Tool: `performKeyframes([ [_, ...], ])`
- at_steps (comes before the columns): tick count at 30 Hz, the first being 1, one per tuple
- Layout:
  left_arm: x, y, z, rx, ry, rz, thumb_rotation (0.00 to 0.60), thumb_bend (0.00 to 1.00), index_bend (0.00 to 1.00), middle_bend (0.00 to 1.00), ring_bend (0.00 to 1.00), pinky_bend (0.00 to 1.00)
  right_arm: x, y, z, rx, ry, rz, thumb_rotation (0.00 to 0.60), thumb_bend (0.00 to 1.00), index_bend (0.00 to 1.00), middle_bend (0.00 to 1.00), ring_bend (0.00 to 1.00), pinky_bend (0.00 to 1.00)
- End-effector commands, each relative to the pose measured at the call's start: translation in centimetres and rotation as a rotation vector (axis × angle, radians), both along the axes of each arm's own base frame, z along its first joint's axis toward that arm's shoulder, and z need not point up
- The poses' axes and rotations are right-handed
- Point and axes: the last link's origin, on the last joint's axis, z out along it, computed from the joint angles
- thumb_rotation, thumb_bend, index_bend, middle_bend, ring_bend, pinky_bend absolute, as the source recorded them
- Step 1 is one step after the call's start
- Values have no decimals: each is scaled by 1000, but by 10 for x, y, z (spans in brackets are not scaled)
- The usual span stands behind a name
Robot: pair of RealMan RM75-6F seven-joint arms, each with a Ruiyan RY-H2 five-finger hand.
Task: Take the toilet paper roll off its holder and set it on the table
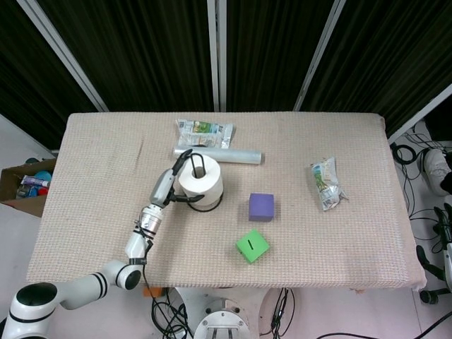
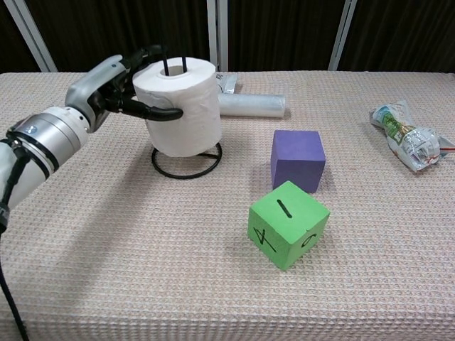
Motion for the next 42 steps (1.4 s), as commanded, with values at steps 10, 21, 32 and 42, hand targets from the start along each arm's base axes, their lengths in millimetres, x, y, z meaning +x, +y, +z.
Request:
performKeyframes([
  [10,62,-6,140,203,-223,-115,600,144,23,442,256,288,-1,0,-3,4,-8,-4,600,299,0,0,0,0],
  [21,50,-30,239,457,-194,-83,600,166,20,440,256,288,0,1,-8,12,-12,3,600,301,0,0,0,0],
  [32,-99,-48,158,310,122,141,600,167,39,443,257,281,3,0,-7,7,-4,8,600,301,0,0,0,0],
  [42,-145,-70,85,149,144,191,600,167,54,439,256,281,5,-3,-14,34,5,5,600,300,0,0,0,0],
])
